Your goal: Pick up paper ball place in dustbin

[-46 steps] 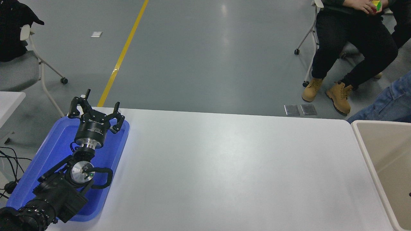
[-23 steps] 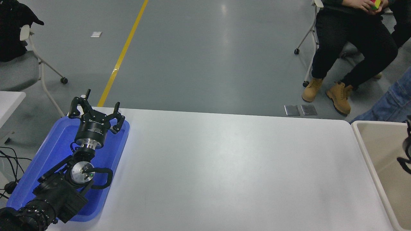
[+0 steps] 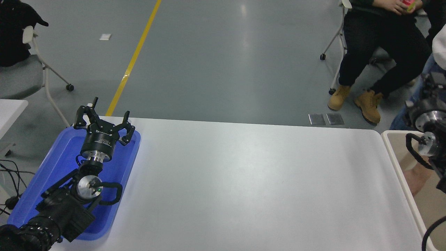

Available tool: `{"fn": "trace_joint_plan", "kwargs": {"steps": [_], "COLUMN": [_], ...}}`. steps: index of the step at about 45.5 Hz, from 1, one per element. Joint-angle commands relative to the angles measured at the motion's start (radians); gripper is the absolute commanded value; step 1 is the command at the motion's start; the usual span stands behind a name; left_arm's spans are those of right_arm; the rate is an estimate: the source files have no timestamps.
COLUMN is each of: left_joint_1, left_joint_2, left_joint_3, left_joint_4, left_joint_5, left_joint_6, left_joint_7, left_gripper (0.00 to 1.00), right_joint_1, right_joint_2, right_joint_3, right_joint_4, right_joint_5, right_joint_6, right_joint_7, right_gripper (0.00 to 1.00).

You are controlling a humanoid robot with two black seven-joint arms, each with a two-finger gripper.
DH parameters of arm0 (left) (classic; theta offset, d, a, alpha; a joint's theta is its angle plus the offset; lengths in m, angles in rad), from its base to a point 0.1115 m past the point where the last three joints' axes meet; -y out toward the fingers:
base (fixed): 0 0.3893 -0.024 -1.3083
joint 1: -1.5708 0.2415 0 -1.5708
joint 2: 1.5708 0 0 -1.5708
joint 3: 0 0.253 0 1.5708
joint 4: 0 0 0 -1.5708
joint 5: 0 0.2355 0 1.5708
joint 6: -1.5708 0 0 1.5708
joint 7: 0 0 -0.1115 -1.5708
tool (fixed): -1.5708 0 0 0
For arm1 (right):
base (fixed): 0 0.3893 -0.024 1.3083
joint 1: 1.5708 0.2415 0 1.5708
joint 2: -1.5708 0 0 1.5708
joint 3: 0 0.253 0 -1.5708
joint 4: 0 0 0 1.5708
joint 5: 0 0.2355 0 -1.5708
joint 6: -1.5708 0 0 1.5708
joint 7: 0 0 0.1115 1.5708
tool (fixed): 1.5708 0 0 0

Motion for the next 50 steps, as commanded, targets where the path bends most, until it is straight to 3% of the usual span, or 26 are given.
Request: {"fn": "trace_joint_plan", "kwargs": {"steps": [1,11,21,24,50], "left_joint_1": [0.0,0.0,0.0,0.0,0.0], "left_joint_2": [0.0,0.0,0.0,0.0,0.0], "left_joint_3": [0.0,0.0,0.0,0.0,0.0], "left_joint_4": [0.0,0.0,0.0,0.0,0.0], "left_joint_5": [0.001,0.001,-0.001,0.001,-0.001], "left_joint_6": [0.0,0.0,0.0,0.0,0.0], "left_joint_7": [0.0,0.0,0.0,0.0,0.0], "left_gripper": [1.0,1.0,1.0,1.0,1.0], "right_joint_1": [-0.107,-0.249,-0.338,-0.358,-0.342], "right_joint_2": [0.015,0.066,0.125,0.144,0.145], "right_joint_3": [0.255,0.356,0.368,0.364,0.215], "right_joint_4": [0.151,0.214,0.213,0.213,0.19], "right_joint_5": [-0.069,-0.162,-0.167,-0.167,-0.181], "right_joint_6": [0.06,0.117,0.13,0.13,0.128], "right_joint_7": [0.071,0.094,0.226,0.246,0.245], "right_gripper": [1.0,1.0,1.0,1.0,1.0]}}
